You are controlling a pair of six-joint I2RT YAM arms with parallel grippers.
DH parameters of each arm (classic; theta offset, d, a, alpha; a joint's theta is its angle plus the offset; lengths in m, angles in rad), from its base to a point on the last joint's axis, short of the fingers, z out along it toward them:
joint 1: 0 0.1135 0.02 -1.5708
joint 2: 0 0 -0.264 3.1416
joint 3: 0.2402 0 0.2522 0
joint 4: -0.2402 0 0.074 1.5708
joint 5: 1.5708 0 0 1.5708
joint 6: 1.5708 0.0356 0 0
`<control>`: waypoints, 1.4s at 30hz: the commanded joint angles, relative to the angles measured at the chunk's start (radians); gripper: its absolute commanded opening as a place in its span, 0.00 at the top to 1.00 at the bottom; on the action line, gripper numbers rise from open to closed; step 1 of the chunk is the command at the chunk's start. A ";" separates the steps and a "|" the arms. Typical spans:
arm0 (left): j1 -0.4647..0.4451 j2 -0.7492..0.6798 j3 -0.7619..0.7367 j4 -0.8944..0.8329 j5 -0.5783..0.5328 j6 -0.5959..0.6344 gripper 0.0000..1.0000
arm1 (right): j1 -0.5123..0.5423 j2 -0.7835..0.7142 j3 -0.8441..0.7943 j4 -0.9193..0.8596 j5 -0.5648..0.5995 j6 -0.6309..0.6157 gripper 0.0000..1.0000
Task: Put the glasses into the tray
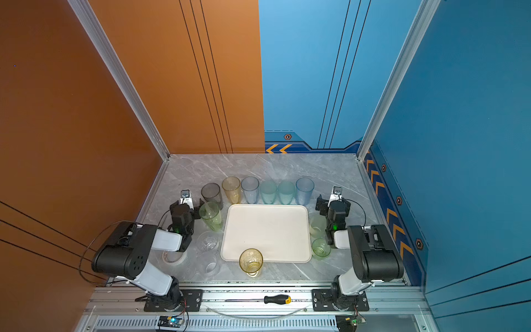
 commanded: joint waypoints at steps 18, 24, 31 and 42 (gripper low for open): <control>0.001 -0.012 0.016 -0.008 0.005 -0.007 0.02 | 0.007 -0.008 0.006 -0.029 0.002 0.010 0.00; 0.007 -0.014 0.019 -0.014 0.017 -0.010 0.02 | 0.007 -0.008 0.006 -0.030 0.000 0.011 0.00; 0.053 -0.023 0.044 -0.084 0.153 -0.023 0.00 | 0.007 -0.008 0.006 -0.030 0.000 0.011 0.00; -0.040 -0.242 0.080 -0.296 -0.099 0.008 0.26 | -0.002 -0.009 0.002 -0.024 -0.019 0.015 0.11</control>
